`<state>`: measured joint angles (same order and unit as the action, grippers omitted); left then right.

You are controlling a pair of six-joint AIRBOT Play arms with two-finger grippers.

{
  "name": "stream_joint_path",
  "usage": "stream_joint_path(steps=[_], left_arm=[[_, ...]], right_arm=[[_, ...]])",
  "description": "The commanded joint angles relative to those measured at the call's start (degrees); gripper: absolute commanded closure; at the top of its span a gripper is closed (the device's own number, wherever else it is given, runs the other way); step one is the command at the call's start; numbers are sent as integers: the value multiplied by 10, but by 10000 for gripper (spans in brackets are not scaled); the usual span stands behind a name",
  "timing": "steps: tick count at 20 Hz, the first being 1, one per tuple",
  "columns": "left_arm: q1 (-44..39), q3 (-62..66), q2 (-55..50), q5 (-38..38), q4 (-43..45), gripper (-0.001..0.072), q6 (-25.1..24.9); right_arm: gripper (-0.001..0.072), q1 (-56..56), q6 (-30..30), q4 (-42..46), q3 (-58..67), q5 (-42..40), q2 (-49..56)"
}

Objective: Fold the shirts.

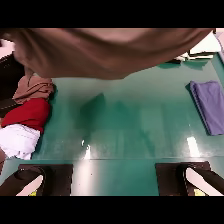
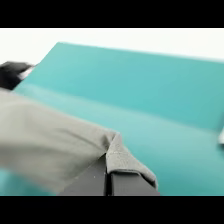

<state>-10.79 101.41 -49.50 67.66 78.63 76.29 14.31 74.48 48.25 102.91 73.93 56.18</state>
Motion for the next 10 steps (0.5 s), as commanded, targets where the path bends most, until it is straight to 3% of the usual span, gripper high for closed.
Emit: stream_joint_path(steps=[1,7,10], left_arm=[[0,23,31,23,-23,682,-3],[-3,-105,-52,83,-113,681,-3],[-3,-250,-101,95,-114,681,-11]], right_arm=[[700,30,43,56,82,40,-30],[700,-23,78,62,78,118,84],[701,-101,82,185,-21,120,155]])
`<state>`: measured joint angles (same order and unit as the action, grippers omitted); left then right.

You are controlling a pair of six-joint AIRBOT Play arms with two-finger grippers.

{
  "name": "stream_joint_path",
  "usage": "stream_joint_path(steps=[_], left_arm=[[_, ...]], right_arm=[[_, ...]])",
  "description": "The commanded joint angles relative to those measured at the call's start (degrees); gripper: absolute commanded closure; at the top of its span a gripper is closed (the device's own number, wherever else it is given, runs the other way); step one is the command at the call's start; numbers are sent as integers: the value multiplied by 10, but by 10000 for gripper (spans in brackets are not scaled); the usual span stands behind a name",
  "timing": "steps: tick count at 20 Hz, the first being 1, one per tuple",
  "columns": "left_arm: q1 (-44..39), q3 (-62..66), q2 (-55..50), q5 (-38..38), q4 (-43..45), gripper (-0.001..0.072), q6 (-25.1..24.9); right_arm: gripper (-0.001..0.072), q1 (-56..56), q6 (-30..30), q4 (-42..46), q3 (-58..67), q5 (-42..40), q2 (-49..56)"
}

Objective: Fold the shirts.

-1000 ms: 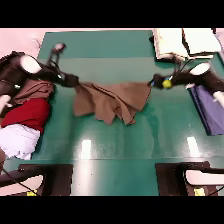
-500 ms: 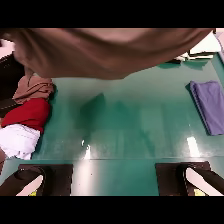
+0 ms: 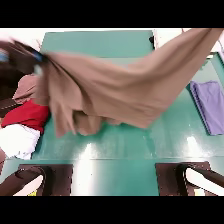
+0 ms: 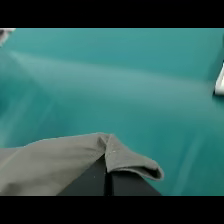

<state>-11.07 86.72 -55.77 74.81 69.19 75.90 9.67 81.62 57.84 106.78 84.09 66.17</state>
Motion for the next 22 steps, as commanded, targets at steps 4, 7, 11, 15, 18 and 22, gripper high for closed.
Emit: stream_joint_path(steps=[4,7,11,15,18,22], left_arm=[[0,-278,-74,-14,-26,681,-42],[0,-334,-73,51,-52,682,-63],[-1,-345,-50,139,-175,626,-94],[-1,-292,-39,111,-212,169,-86],[-1,-203,-40,21,-155,168,-81],[-1,-177,-88,-94,-46,168,-10]], right_arm=[[700,-120,17,187,-161,10,122],[700,-133,17,187,-188,-7,119],[700,-123,17,187,-188,-23,85],[700,-98,17,187,-188,-24,55],[700,-90,17,186,-188,-20,44],[699,-98,17,186,-188,-17,42]])
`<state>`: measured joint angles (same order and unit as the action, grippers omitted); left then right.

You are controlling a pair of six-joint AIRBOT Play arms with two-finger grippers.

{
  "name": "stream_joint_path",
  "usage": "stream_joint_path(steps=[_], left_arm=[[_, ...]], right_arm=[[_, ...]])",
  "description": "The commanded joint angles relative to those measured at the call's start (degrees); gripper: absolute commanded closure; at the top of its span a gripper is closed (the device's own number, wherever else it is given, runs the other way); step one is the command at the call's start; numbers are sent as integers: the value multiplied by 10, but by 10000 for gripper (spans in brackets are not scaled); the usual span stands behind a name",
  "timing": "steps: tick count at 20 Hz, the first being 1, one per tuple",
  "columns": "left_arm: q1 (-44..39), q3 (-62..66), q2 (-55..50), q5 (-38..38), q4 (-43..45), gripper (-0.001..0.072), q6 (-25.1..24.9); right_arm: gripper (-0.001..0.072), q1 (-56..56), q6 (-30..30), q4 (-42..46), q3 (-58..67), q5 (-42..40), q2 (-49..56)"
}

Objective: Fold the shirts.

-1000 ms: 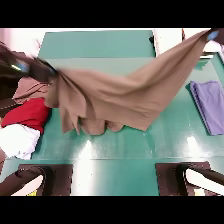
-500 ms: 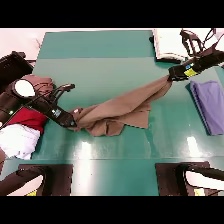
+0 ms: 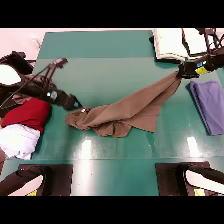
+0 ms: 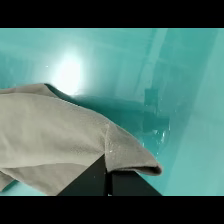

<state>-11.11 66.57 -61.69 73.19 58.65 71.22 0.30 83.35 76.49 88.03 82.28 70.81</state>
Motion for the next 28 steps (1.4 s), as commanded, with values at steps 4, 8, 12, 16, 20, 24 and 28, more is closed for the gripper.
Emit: stream_joint_path(steps=[4,8,12,16,20,24,28], left_arm=[[-1,25,-177,-57,37,167,33],[-1,25,-276,-48,-10,167,17],[-1,28,-285,-65,-15,192,18],[-1,77,-266,-61,-11,682,18],[16,198,-156,-60,31,682,26],[45,327,-13,-53,76,682,46],[44,395,101,-51,90,682,71]], right_arm=[[700,-27,0,0,0,-2,-4],[700,-35,0,-4,0,0,-4],[699,-35,0,-3,0,4,-4],[700,-35,0,-3,0,5,-7],[700,-23,0,1,40,3,-47],[700,10,0,1,156,-3,-119],[700,63,0,0,250,-2,-182]])
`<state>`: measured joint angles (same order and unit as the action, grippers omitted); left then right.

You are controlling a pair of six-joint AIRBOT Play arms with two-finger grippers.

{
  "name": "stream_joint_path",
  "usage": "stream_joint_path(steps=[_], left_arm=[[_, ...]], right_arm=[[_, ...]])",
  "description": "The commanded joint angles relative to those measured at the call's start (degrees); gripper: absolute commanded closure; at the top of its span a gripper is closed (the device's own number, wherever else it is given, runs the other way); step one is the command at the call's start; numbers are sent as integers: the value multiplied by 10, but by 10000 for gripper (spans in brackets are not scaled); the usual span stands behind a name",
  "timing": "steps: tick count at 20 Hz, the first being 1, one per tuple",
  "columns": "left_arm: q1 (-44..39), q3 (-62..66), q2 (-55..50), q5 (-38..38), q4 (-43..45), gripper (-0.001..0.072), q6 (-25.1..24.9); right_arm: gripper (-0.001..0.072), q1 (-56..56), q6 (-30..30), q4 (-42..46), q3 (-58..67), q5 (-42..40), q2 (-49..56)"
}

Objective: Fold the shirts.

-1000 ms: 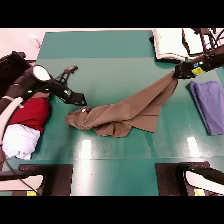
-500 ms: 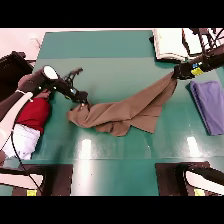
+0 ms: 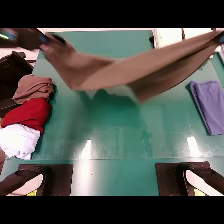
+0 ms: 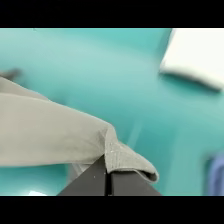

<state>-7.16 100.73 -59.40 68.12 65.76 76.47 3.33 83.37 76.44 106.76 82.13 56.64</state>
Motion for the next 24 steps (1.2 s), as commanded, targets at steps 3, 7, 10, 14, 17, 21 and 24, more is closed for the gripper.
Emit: stream_joint_path(steps=[3,7,10,14,17,21,24], left_arm=[[5,64,127,1,18,682,46],[5,68,124,12,16,682,46],[5,46,59,74,16,682,45],[5,-94,-57,67,16,681,43],[5,-201,-158,-7,17,681,23],[18,-215,-263,-68,28,259,32],[79,-197,-265,-31,26,131,50]], right_arm=[[700,79,0,-4,113,14,-58],[701,104,2,-36,98,26,-49],[701,86,2,-58,54,37,4],[701,30,2,-57,-5,33,134],[700,2,2,-27,-48,3,243],[448,0,2,-57,-55,-57,347],[322,29,1,-124,-56,-57,362]])
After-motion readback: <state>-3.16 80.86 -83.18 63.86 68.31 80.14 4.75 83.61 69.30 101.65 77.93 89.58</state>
